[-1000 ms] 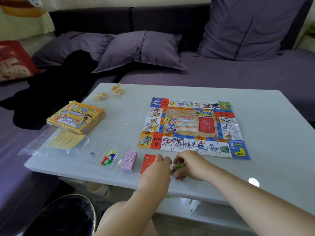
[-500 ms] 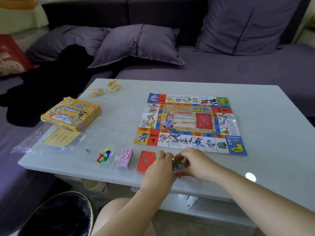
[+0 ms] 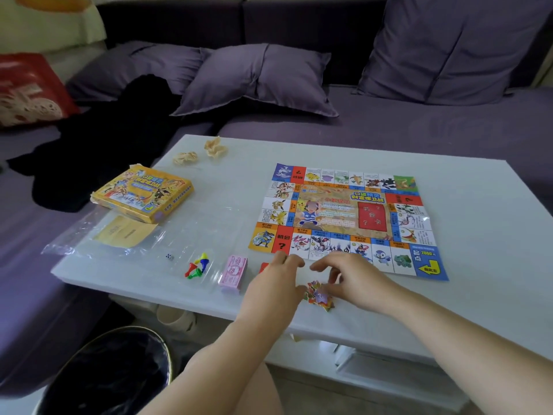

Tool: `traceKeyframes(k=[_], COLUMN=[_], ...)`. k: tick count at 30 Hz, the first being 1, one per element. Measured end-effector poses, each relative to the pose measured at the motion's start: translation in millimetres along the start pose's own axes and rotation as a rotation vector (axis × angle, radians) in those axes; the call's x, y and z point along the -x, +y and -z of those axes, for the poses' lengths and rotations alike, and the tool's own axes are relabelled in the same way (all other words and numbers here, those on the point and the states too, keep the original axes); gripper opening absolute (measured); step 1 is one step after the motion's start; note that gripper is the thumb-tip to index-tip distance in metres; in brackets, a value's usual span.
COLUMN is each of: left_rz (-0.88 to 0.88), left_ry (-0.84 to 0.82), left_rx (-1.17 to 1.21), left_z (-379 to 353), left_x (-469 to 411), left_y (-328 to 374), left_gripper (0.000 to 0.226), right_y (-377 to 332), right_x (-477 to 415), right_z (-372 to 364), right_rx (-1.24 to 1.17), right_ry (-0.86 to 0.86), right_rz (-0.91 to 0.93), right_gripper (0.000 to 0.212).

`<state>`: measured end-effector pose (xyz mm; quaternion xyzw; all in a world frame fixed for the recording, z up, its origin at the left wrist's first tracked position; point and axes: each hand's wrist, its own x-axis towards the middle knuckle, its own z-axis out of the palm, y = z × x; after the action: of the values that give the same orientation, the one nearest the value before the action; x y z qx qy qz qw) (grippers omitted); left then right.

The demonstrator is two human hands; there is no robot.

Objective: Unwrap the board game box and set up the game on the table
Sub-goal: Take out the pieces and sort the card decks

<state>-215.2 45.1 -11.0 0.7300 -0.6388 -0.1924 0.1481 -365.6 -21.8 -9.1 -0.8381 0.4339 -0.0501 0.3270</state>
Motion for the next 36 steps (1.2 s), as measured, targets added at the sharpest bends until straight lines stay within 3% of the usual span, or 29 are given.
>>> traceKeyframes(k=[6,11,17,22,26,29,34,36], left_rz=[0.030,0.197,0.287,0.309,0.331,0.327,0.346,0.359], left_ry=[0.221,0.335,0.123,0.193,0.072,0.036,0.035,0.038], left_rx=[0.127,0.086,-0.151,-0.121,-0.269,-0.292,-0.305,-0.325], left_z=[34,66,81,100,107,102,95,93], left_x=[10,19,16,3,-4,-8,-17,-19], left_y=[-39,-106,-151,-174,-195,-202,-203,-203], left_gripper=[0.029,0.019,0.033,0.030,0.027,0.028,0.026,0.025], right_y=[-53,-108,-151,-163,-170,-174,-172,-169], right_x=[-28,-67,-119,-138,-140,-141,-141,-143], right_z=[7,-8,-47,-69,-76,-80,-90,-93], right_rx=[0.007,0.067,0.319,0.493,0.528,0.558,0.617,0.610], right_ry=[0.025,-0.030,-0.158,-0.229,-0.235,-0.202,-0.142,-0.138], right_rz=[0.134,0.230,0.266,0.216,0.186,0.199,0.217,0.239], right_gripper=[0.031,0.027,0.034,0.038,0.046,0.020,0.027,0.012])
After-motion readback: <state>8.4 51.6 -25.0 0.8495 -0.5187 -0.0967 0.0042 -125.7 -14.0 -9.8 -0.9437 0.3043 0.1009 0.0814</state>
